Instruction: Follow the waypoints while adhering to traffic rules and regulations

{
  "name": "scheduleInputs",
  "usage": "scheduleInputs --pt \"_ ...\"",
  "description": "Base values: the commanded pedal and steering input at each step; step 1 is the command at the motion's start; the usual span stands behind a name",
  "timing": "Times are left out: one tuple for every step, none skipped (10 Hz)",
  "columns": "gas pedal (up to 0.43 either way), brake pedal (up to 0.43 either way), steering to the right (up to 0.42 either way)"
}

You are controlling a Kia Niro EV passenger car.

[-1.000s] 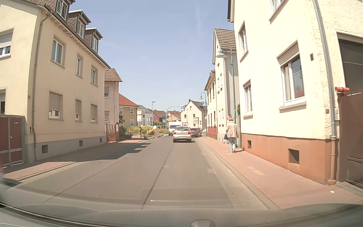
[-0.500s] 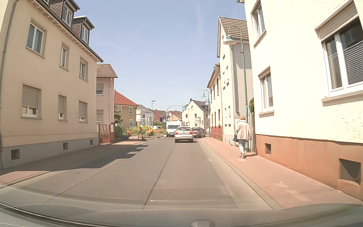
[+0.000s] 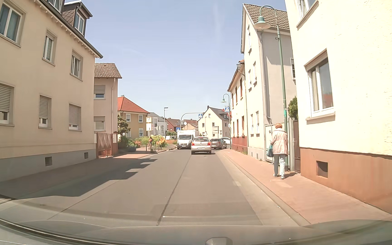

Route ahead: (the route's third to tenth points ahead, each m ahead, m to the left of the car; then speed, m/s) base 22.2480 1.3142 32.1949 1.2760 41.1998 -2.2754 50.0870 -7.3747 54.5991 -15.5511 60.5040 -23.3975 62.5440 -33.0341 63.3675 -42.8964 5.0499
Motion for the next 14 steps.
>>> scheduleInputs --pt "0.000 0.000 -0.011" --pt "0.000 0.000 -0.008" --pt "0.000 0.000 -0.004" --pt "0.000 0.000 -0.003" --pt "0.000 0.000 -0.002" --pt "0.000 0.000 0.000" --pt "0.000 0.000 0.003" --pt "0.000 0.000 0.006" --pt "0.000 0.000 0.009" --pt "0.000 0.000 0.011" --pt "0.000 0.000 0.011" --pt "0.000 0.000 0.012" --pt "0.000 0.000 0.013" --pt "0.000 0.000 0.013"
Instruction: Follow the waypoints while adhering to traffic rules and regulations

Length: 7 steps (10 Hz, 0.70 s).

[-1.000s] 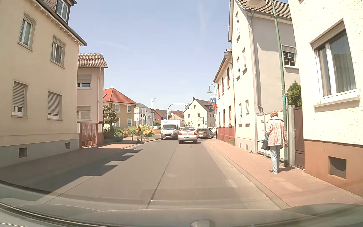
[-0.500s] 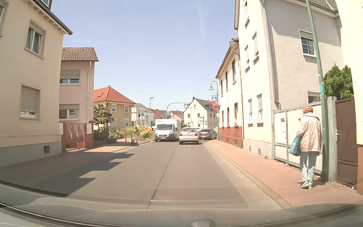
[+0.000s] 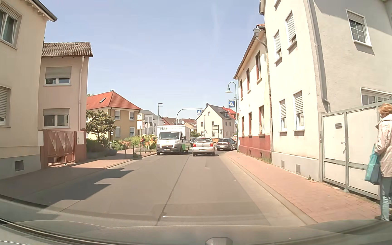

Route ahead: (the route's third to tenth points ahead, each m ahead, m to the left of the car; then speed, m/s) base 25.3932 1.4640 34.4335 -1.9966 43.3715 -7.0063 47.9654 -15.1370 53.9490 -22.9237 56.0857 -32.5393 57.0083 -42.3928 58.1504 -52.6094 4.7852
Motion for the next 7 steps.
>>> scheduleInputs --pt "0.000 0.000 0.012" --pt "0.000 0.000 0.012" --pt "0.000 0.000 0.010" --pt "0.000 0.000 0.009" --pt "0.000 0.000 0.006" --pt "0.000 0.000 0.005" --pt "0.000 0.000 0.005"
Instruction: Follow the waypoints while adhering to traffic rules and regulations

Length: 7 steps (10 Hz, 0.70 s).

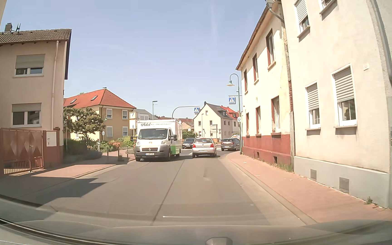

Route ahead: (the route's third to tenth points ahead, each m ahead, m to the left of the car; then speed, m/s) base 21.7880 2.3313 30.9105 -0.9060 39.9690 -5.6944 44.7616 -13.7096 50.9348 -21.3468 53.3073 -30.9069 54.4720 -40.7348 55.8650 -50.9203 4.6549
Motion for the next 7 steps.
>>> scheduleInputs --pt "0.000 0.000 0.005" --pt "0.000 0.000 0.004" --pt "0.000 0.000 0.004" --pt "0.000 0.000 0.005" --pt "0.000 0.000 0.011" --pt "0.000 0.000 0.019" --pt "0.000 0.000 0.025"
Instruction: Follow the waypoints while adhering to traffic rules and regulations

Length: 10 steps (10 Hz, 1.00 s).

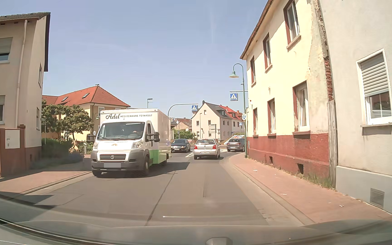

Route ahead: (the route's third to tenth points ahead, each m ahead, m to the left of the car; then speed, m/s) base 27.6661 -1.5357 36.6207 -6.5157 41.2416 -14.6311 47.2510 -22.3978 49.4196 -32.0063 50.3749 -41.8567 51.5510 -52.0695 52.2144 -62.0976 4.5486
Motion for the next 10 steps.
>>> scheduleInputs --pt "0.000 0.000 0.026" --pt "0.000 0.000 0.025" --pt "0.000 0.000 0.024" --pt "0.000 0.000 0.022" --pt "0.000 0.000 0.020" --pt "0.000 0.000 0.019" --pt "0.000 0.000 0.019" --pt "0.000 0.000 0.018" --pt "0.000 0.000 0.016" --pt "0.000 0.000 0.012"
